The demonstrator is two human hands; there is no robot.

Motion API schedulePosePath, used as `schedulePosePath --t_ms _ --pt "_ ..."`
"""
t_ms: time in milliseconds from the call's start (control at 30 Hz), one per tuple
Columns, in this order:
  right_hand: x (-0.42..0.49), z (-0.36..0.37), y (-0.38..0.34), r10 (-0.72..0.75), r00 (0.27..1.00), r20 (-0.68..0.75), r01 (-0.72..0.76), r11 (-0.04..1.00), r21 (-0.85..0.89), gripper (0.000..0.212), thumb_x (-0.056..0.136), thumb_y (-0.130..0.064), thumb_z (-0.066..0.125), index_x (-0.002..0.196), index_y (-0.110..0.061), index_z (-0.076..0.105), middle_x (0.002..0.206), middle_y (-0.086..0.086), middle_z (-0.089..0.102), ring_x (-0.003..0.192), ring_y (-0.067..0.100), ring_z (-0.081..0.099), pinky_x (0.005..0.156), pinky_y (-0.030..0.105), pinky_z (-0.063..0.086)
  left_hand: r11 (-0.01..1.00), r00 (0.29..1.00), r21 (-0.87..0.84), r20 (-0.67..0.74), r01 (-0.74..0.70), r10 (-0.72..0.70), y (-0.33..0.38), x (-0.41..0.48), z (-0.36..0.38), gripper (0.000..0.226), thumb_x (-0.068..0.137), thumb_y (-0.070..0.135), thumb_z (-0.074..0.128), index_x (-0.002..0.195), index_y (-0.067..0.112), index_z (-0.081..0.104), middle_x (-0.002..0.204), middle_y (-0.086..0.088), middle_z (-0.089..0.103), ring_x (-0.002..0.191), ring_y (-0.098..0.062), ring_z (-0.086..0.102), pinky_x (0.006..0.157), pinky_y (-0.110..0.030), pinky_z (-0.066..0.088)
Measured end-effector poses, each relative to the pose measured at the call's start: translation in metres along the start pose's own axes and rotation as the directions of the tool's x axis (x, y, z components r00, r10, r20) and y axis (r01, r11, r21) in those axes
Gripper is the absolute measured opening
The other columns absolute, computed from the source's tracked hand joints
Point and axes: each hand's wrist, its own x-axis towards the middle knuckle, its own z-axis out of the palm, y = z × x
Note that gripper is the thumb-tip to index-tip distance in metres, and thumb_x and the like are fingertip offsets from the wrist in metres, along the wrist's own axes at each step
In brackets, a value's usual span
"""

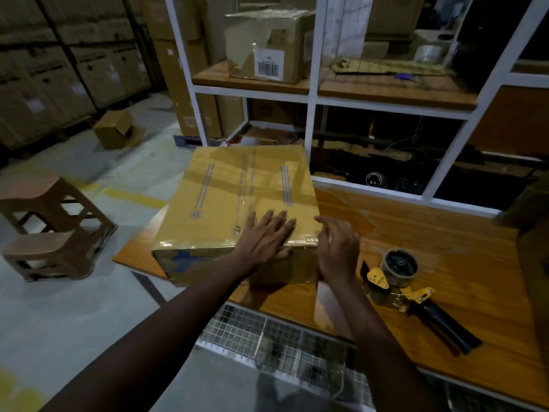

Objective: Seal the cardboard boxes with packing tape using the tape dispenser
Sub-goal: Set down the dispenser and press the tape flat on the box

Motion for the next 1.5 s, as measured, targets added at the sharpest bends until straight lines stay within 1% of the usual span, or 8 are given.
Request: schedulePosePath --t_ms 100,200,333,500,700,1000,1300,1500 --pt "0.035 -0.024 0.031 0.044 0.954 0.296 -0.069 0.995 0.074 0.046 0.082 0.0 0.047 0.112 -0.025 0.071 0.121 0.0 0.067 0.117 0.025 0.057 0.096 0.042 0.047 0.999 0.999 -0.037 0.015 0.039 -0.039 0.028 0.018 0.0 0.072 0.095 0.059 0.038 0.155 0.026 0.017 0.163 -0.009 0.015 0.146 -0.036 0.02 0.111 -0.056 0.023" --pt "0.048 -0.033 0.054 -0.009 0.813 0.582 -0.046 0.996 0.08 0.066 0.074 0.017 0.047 0.115 -0.03 0.07 0.134 -0.005 0.06 0.13 0.019 0.05 0.098 0.036 0.047 0.983 0.99 -0.116 0.0 0.143 -0.144 0.045 0.027 0.001 0.072 0.087 0.063 0.046 0.146 0.027 0.027 0.16 -0.009 0.021 0.143 -0.037 0.023 0.105 -0.056 0.027" --pt "0.05 -0.03 0.069 -0.087 0.703 0.706 0.041 0.996 0.082 0.055 0.078 0.01 0.057 0.111 -0.031 0.072 0.138 -0.009 0.057 0.131 0.018 0.049 0.094 0.041 0.049 0.954 0.97 -0.189 -0.028 0.234 -0.243 0.06 0.037 -0.004 0.066 0.074 0.069 0.05 0.126 0.028 0.039 0.15 -0.006 0.034 0.136 -0.032 0.031 0.099 -0.057 0.031" --pt "0.046 -0.025 0.075 -0.14 0.72 0.68 0.081 0.99 0.119 0.034 0.077 -0.013 0.078 0.107 -0.029 0.074 0.132 -0.009 0.059 0.122 0.017 0.053 0.089 0.046 0.051 0.945 0.964 -0.199 0.011 0.261 -0.264 0.062 0.039 -0.005 0.078 0.069 0.074 0.054 0.131 0.03 0.036 0.152 -0.006 0.03 0.139 -0.03 0.027 0.101 -0.056 0.029" --pt "0.038 -0.018 0.072 -0.131 0.792 0.596 0.136 0.99 0.037 0.026 0.077 -0.03 0.077 0.102 -0.031 0.07 0.12 -0.012 0.058 0.114 0.017 0.05 0.087 0.041 0.04 0.978 0.979 -0.097 0.103 0.186 -0.176 0.04 0.018 0.003 0.097 0.077 0.064 0.056 0.155 0.032 0.009 0.165 -0.007 0.005 0.15 -0.031 0.009 0.116 -0.055 0.019" --pt "0.034 -0.005 0.063 -0.077 0.827 0.557 0.122 0.992 -0.044 0.03 0.071 -0.047 0.08 0.087 -0.029 0.061 0.098 -0.008 0.046 0.099 0.016 0.047 0.077 0.036 0.034 0.988 0.988 -0.038 0.044 0.153 -0.151 0.028 -0.001 0.004 0.099 0.077 0.075 -0.025 0.158 0.027 0.006 0.166 -0.002 0.005 0.151 -0.026 0.012 0.115 -0.053 0.021" --pt "0.015 0.008 0.048 0.087 0.905 0.415 -0.064 0.996 -0.07 0.035 0.067 -0.039 0.085 0.087 -0.023 0.062 0.099 -0.008 0.052 0.105 0.022 0.051 0.08 0.037 0.033 0.989 0.99 -0.055 0.038 0.137 -0.135 -0.036 -0.039 0.022 0.08 0.091 0.065 -0.017 0.157 0.027 0.006 0.165 -0.001 0.008 0.15 -0.026 0.017 0.115 -0.052 0.025" --pt "0.005 0.018 0.039 0.172 0.931 0.322 -0.152 0.985 -0.086 0.043 0.065 -0.035 0.088 0.102 -0.024 0.068 0.101 -0.011 0.058 0.106 0.022 0.056 0.085 0.043 0.041 0.978 0.983 -0.104 -0.032 0.179 -0.183 -0.135 -0.105 0.045 0.068 0.1 0.059 0.008 0.154 0.023 0.029 0.159 -0.004 0.029 0.142 -0.032 0.036 0.105 -0.053 0.037"
